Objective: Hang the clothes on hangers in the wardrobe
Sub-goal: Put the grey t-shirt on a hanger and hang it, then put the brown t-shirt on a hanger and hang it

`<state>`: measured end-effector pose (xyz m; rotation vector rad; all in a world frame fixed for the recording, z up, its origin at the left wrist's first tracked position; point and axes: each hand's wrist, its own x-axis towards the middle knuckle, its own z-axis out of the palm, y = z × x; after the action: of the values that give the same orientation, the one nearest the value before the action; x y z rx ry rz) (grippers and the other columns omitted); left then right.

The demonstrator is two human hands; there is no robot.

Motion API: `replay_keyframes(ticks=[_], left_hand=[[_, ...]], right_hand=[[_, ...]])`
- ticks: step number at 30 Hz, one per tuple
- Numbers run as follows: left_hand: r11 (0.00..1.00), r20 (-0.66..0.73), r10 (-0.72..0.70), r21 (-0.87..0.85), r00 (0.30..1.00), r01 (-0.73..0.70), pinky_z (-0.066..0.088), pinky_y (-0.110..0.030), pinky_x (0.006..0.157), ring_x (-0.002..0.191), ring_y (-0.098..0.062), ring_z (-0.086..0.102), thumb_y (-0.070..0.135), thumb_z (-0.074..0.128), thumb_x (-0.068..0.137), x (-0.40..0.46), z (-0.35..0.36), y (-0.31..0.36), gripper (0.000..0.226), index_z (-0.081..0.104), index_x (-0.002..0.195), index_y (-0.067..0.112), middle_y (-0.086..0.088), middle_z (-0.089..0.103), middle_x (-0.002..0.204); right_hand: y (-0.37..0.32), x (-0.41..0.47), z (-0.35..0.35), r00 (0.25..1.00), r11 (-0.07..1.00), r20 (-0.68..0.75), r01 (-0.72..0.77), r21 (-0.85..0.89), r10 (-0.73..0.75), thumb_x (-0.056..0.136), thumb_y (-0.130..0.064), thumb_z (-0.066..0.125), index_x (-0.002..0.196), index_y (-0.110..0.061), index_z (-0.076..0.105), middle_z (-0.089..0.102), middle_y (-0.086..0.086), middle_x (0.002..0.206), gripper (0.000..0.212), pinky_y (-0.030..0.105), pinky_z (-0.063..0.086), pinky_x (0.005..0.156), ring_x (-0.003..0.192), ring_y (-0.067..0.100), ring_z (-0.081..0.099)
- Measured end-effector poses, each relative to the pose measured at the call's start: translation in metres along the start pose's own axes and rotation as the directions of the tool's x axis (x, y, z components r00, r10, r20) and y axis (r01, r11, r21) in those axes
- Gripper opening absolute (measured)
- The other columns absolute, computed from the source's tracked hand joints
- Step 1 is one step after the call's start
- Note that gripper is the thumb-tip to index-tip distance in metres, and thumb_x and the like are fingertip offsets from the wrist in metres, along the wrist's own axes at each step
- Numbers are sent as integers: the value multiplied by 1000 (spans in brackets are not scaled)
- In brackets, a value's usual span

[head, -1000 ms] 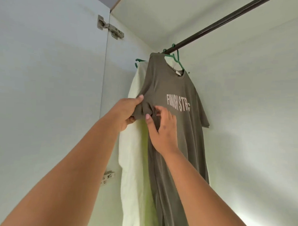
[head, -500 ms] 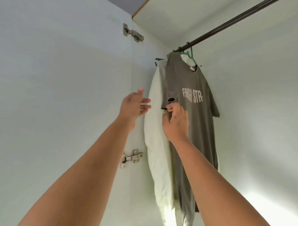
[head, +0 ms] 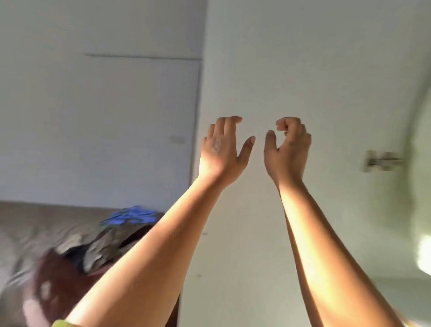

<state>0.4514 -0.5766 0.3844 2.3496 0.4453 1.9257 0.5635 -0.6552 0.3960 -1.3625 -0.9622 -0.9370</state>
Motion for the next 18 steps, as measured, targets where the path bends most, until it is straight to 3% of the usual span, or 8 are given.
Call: replay_keyframes(ticks=[6, 12, 15, 18], left_hand=[[908, -66, -175, 376, 982, 187, 44, -40, 85, 110, -28, 51, 47, 45, 92, -63, -124, -142, 49, 51, 126, 12, -6, 55, 121], [749, -183, -303, 561, 935, 353, 43, -38, 86, 111, -26, 52, 45, 48, 91, -142, -216, -241, 47, 53, 125, 13, -5, 57, 119], [637, -124, -407, 672, 905, 378, 44, -43, 90, 113, -26, 52, 42, 54, 90, -184, -248, -293, 46, 52, 126, 15, -4, 57, 121], [524, -91, -525, 749, 846, 405, 43, -45, 93, 117, -27, 50, 42, 56, 90, -222, -282, -343, 46, 50, 128, 17, -4, 55, 126]], right_hand=[[-109, -118, 128, 981, 976, 194, -48, 211, 6, 85, -24, 55, 109, -16, 55, 57, 1, 107, 25, 36, 38, 81, 101, 25, 50], [-175, -222, 236, 910, 914, 415, -191, 358, 27, 84, -27, 55, 108, -15, 55, 59, 2, 106, 26, 31, 33, 79, 100, 25, 51], [-198, -281, 293, 830, 867, 554, -323, 380, 67, 82, -26, 56, 107, -17, 54, 58, -1, 106, 26, 29, 29, 78, 100, 24, 51], [-231, -344, 345, 733, 852, 680, -372, 369, 25, 79, -26, 55, 103, -15, 55, 61, 2, 100, 27, 35, 37, 84, 95, 28, 57]])
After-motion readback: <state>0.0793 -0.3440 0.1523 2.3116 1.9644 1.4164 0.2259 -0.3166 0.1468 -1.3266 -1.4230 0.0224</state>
